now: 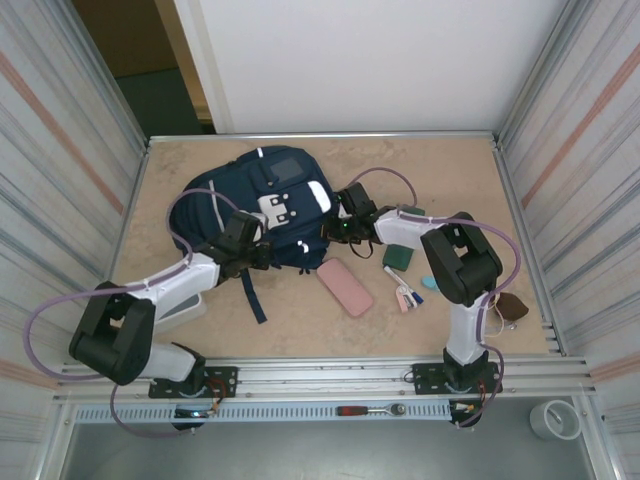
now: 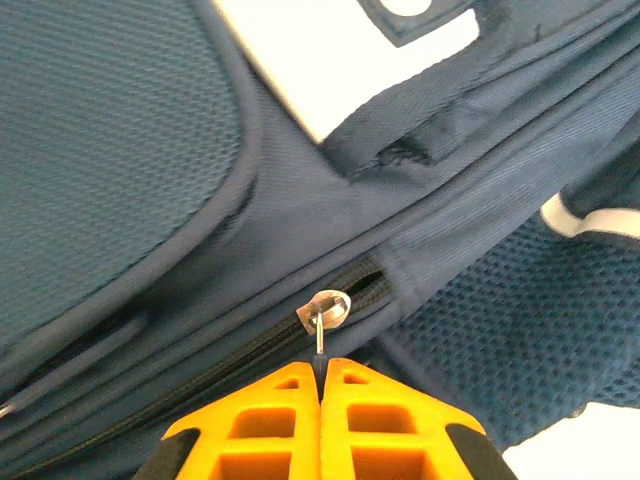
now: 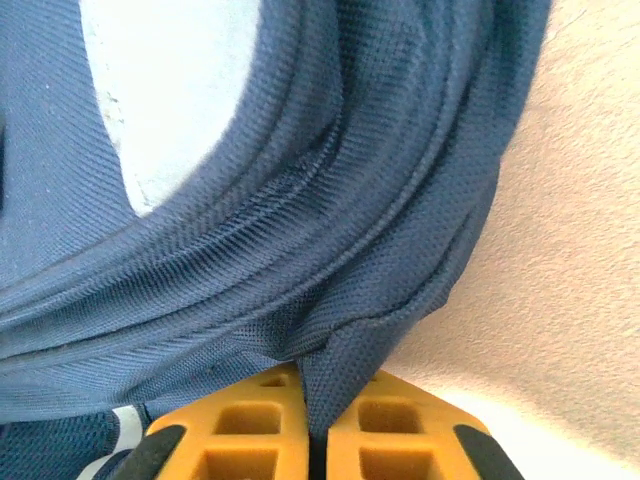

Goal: Pack books, pencil case, and school supplies into a backpack

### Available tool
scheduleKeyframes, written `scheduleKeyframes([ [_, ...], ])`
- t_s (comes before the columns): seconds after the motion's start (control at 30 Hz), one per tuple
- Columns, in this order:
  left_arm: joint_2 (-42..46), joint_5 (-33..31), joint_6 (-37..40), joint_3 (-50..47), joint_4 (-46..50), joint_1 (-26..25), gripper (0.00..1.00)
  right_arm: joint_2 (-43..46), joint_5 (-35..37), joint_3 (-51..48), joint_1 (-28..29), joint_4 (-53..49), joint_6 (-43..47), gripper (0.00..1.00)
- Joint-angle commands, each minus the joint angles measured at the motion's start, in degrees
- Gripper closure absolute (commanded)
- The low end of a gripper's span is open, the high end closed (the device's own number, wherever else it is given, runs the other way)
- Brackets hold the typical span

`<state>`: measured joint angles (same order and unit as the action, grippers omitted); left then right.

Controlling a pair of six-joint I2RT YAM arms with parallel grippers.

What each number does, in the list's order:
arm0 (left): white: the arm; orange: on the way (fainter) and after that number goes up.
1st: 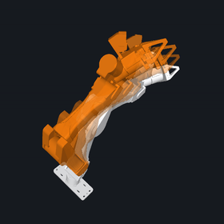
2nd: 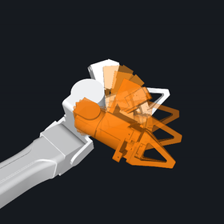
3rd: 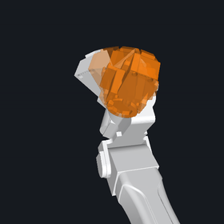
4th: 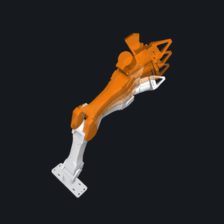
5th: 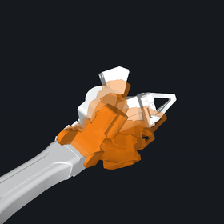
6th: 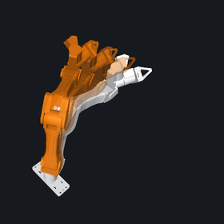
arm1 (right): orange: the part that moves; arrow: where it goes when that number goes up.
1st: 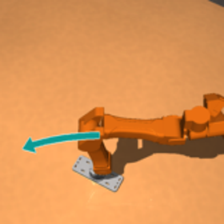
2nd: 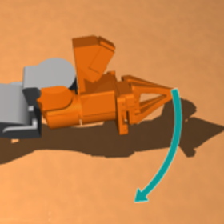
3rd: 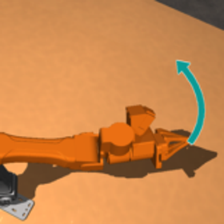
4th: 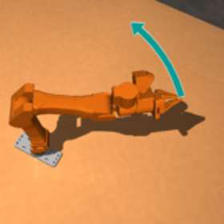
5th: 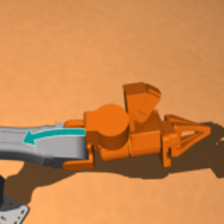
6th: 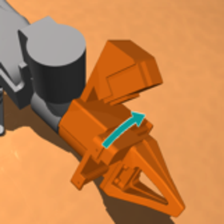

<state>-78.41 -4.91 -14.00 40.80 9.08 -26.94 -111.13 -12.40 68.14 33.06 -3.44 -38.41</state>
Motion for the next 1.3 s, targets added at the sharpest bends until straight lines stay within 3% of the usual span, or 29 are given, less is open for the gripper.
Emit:
scheduleKeyframes([
  [0.0, 2.6, -4.8, -0.3, -0.6, 3.2, 0.8, 1.00, 4.6, 4.4, -2.3, -2.4, -1.3, 2.2, 1.00],
  [0.23, 2.2, -6.7, 0.4, 0.7, 4.8, 1.5, 1.00, 9.6, 5.8, -3.4, -4.8, -4.1, 7.5, 1.00],
  [0.6, 3.4, -5.7, -0.4, 0.9, 6.6, 2.6, 1.00, 7.7, 3.4, 2.1, -9.4, -10.8, 15.1, 1.00],
  [0.77, 4.6, 5.6, -1.9, 1.1, 3.3, 2.4, 1.00, 4.5, 0.5, 7.2, -8.8, -12.9, 15.9, 1.00],
  [0.9, 4.9, 10.0, -3.6, 2.3, 0.1, 1.3, 1.00, 2.7, -0.2, 10.7, -7.4, -14.9, 16.2, 0.84],
  [1.0, 4.7, 10.1, -3.6, 4.0, 0.6, 0.9, 1.00, 4.3, 1.9, 10.8, -6.7, -16.5, 16.8, 0.66],
  [1.13, 4.2, 10.3, -3.3, 5.1, 0.9, 0.5, 1.00, 10.4, 4.2, 5.4, -6.2, -15.1, 13.9, 0.49],
  [1.27, 3.1, 10.7, -3.5, 5.6, 0.0, -0.3, 1.00, 15.5, -0.2, -3.1, -3.5, -6.5, 5.5, 0.34],
])
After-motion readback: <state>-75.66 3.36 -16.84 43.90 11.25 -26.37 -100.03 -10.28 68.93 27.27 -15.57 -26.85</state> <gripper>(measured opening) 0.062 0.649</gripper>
